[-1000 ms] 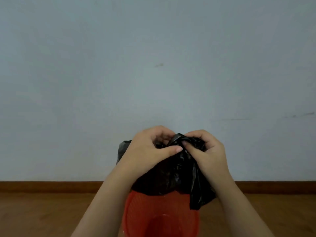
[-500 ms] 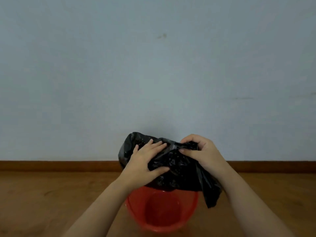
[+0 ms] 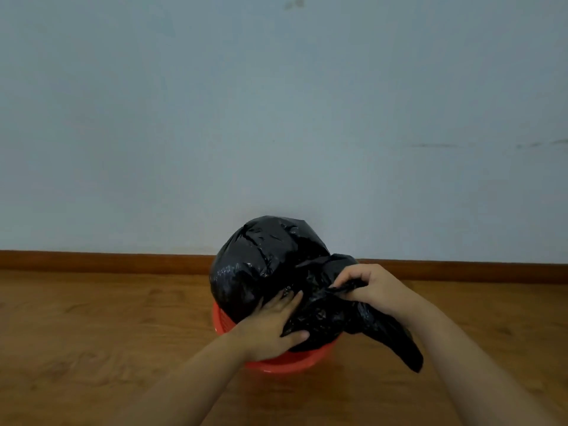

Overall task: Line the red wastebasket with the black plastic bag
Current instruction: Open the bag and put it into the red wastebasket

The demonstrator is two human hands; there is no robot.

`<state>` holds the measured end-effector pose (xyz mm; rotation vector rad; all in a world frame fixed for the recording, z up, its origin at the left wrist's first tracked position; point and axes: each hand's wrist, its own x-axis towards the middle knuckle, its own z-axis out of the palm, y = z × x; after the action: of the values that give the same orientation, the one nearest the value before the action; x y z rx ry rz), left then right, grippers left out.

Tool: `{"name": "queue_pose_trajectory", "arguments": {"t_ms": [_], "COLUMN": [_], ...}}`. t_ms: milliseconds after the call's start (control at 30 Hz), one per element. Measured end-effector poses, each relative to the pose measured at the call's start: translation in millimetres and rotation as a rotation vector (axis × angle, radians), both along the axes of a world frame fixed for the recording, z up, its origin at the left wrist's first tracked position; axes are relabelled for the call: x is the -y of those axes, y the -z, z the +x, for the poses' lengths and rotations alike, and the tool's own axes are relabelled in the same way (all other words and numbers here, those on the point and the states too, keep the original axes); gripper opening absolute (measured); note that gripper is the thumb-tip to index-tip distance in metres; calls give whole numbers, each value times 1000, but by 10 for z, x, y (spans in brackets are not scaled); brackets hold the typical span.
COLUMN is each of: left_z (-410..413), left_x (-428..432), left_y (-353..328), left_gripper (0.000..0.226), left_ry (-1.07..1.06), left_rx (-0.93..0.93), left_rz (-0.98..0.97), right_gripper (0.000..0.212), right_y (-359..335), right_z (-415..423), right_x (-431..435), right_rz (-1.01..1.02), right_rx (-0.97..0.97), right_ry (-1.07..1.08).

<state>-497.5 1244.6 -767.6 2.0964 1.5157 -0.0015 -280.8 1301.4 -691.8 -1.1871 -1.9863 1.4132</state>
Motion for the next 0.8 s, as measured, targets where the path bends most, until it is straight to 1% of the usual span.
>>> {"name": "queue_pose_trajectory", "arguments": {"t_ms": [67, 133, 200, 267, 300, 333, 367, 400, 500, 567, 633, 700, 800], "left_z": [29, 55, 77, 78, 71, 60, 37, 4, -110, -160, -143, -110, -99], "left_x": [22, 42, 78, 50, 2, -61, -126, -191, -307, -317, -292, -256, -193], "left_y": [-72, -216, -421, -581, -636, -683, -724, -749, -617, -359, -134, 20, 189], "left_gripper": [76, 75, 63, 52, 50, 49, 51, 55, 73, 78, 75, 75, 90], "left_ry": [33, 78, 131, 183, 191, 168, 118, 50, -140, -135, -89, -54, -41], "left_rx": [-43, -61, -4, 18, -6, -51, -111, -166, -279, -333, -328, -317, -375], "left_rz": [33, 167, 390, 718, 864, 957, 999, 987, 721, 545, 386, 287, 171], "right_gripper": [34, 42, 43, 42, 42, 42, 42, 42, 37, 32, 32, 35, 39], "right_y": [11, 7, -17, -47, -64, -81, -100, -115, -133, -112, -84, -47, -1], "right_z": [36, 70, 106, 149, 178, 213, 248, 284, 373, 404, 411, 399, 375], "right_x": [-1, -1, 6, 13, 17, 23, 29, 33, 41, 36, 28, 16, 0], "right_rz": [-12, -32, -53, -69, -78, -92, -104, -110, -83, -60, -52, -39, -29], "right_rx": [43, 53, 49, 46, 45, 42, 37, 35, 68, 75, 74, 89, 114], "right_ry": [-19, -29, -43, -57, -57, -49, -36, -22, 20, 55, 86, 103, 104]}}
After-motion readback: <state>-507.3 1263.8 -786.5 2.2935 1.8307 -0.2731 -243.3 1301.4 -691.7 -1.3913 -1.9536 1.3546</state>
